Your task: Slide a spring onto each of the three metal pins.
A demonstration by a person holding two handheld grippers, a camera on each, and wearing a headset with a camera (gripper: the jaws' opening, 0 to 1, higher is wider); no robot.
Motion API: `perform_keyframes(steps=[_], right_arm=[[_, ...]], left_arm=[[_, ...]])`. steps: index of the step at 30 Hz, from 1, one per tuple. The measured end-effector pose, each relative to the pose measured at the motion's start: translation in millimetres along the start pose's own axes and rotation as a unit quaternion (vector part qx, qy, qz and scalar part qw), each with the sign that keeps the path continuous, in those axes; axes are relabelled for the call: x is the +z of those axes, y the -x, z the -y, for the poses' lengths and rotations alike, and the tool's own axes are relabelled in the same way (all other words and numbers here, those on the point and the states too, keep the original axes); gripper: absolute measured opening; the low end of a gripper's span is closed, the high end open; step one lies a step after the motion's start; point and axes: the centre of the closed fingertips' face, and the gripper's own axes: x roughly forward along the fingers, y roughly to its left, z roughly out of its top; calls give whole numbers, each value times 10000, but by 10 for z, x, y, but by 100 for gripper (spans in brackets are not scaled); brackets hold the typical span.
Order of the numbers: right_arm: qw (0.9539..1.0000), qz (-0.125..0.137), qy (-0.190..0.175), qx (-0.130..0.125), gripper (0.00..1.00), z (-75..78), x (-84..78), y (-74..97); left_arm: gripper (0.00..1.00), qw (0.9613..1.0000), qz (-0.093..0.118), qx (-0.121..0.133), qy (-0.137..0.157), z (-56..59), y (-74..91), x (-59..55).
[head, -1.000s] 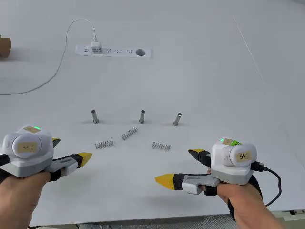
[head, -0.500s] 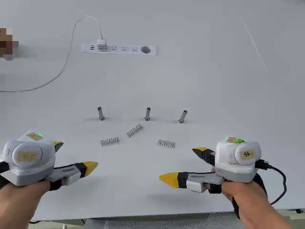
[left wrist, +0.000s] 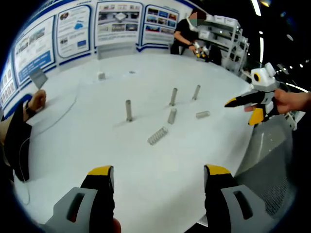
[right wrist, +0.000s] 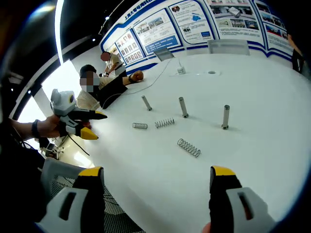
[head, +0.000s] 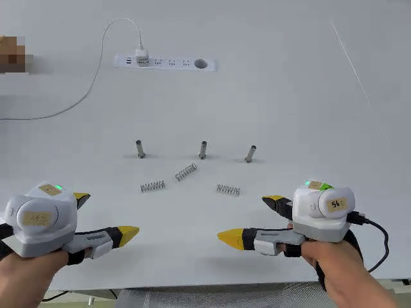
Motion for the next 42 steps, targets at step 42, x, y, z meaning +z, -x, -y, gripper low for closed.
perform_keyframes(steps=[42], right_arm=[[9999, 34, -136, -71, 91, 53, -26, 66]], left_arm=[[78, 9951, -364, -533, -747, 132, -417, 78]])
